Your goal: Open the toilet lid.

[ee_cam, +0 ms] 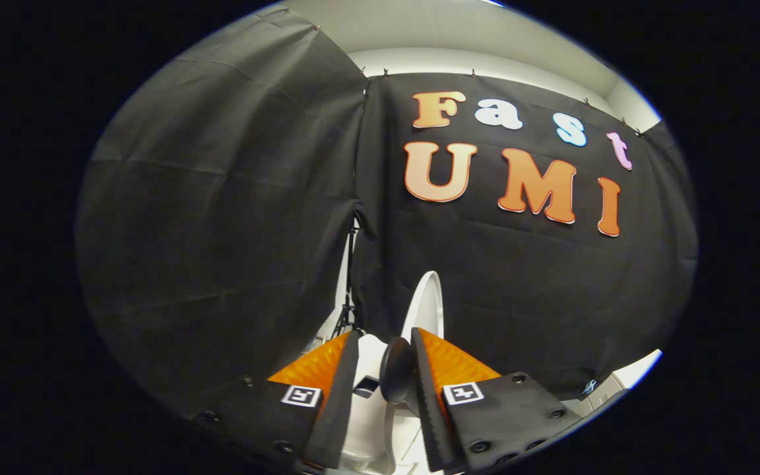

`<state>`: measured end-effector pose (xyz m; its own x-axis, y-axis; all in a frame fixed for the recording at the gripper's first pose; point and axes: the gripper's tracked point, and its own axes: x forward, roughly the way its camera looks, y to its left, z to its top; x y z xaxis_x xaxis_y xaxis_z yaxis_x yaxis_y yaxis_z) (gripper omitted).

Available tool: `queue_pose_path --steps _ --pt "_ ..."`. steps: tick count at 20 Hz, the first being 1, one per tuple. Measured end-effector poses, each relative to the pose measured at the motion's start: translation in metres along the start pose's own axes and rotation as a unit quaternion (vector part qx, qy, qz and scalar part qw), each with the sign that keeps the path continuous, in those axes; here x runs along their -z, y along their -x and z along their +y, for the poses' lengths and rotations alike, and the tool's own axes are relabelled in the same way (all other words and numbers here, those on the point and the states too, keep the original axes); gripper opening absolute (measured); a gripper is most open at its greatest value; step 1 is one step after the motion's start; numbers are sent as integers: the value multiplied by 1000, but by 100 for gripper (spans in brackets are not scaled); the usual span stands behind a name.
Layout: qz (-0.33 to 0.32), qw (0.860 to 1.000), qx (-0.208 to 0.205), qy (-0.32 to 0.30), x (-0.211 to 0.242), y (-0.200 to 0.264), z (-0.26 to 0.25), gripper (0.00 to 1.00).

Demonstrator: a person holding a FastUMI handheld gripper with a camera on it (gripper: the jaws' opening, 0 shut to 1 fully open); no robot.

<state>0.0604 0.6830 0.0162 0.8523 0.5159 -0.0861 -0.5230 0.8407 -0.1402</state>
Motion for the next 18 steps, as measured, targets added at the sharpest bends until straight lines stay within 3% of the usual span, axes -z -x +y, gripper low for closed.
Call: queue_pose_path --steps 3,9,15,18 --pt "-41 999 8 16 -29 14 -8 82" --pt "-74 997 10 -7 -74 32 -49 92" --pt "-88 995 32 -17 -92 62 -127 92" --pt "-77 995 63 1 -86 81 -190 92"
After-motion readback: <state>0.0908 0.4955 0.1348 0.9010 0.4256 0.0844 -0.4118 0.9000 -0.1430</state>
